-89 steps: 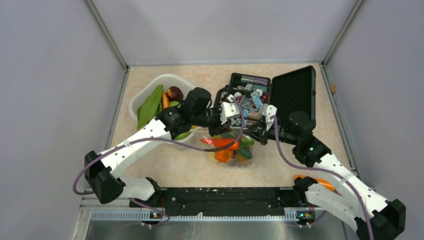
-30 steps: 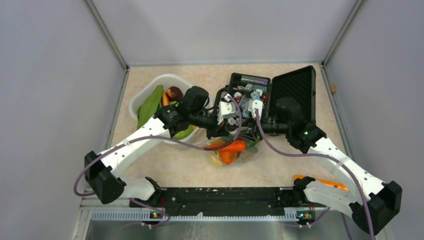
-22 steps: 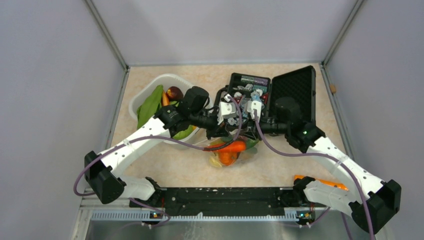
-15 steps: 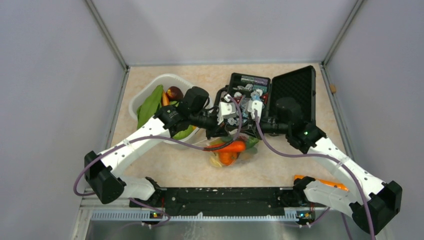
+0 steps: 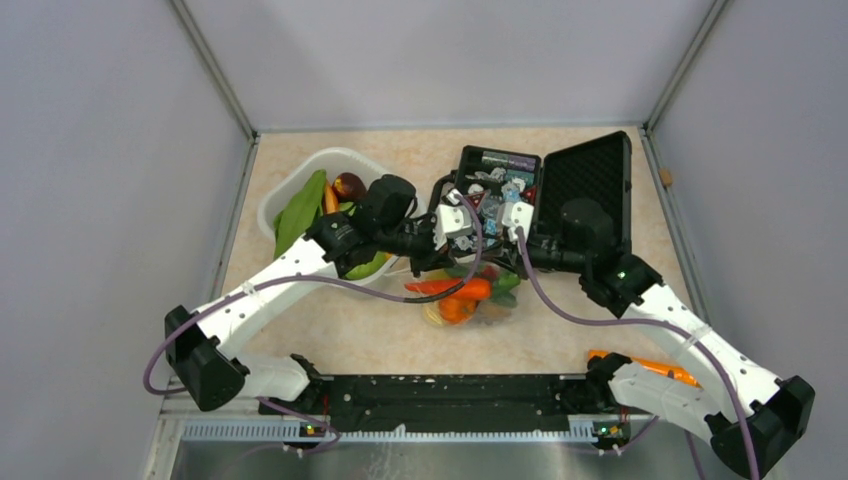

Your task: Place the food in the zip-top bag and seal the zipper

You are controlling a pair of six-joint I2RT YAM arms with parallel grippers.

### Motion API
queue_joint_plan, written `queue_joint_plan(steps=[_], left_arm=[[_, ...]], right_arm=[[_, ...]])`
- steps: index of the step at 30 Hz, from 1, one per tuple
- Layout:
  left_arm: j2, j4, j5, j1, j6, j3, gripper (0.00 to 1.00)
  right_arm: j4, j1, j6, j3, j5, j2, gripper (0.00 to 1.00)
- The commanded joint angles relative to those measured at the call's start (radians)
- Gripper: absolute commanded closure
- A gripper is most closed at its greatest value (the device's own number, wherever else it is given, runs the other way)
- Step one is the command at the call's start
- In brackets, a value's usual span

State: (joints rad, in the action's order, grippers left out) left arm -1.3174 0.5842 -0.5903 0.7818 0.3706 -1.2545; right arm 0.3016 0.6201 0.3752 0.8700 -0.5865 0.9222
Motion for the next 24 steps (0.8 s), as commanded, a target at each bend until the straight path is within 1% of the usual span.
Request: queue_joint_plan(steps=[1,8,12,18,24], left_arm=[[0.054,0.009,0.094,0.0,0.026,0.022,1.0],[0.105,0.022,0.142,-0.019,0.0,0.086,0.99],[0.144,0.023,0.146,-0.039,-0.003,0.095,0.98],[0.18,0.07,0.153,-0.087,0.024,0.115,0.99],[0.2,0.062,0.134,-0.103,0.006,0.143,1.0]], right_arm=[[-0.012,0.009,0.02,-0.015,0.058,-0.038,1.0],[-0.018,0.009,0.008,-0.048,0.063,-0.06,1.0],[-0.026,0.009,0.001,-0.062,0.062,-0.064,1.0],[-0.033,0.009,-0.007,-0.072,0.08,-0.087,1.0],[-0.041,0.009,-0.015,-0.07,0.078,-0.096,1.0]])
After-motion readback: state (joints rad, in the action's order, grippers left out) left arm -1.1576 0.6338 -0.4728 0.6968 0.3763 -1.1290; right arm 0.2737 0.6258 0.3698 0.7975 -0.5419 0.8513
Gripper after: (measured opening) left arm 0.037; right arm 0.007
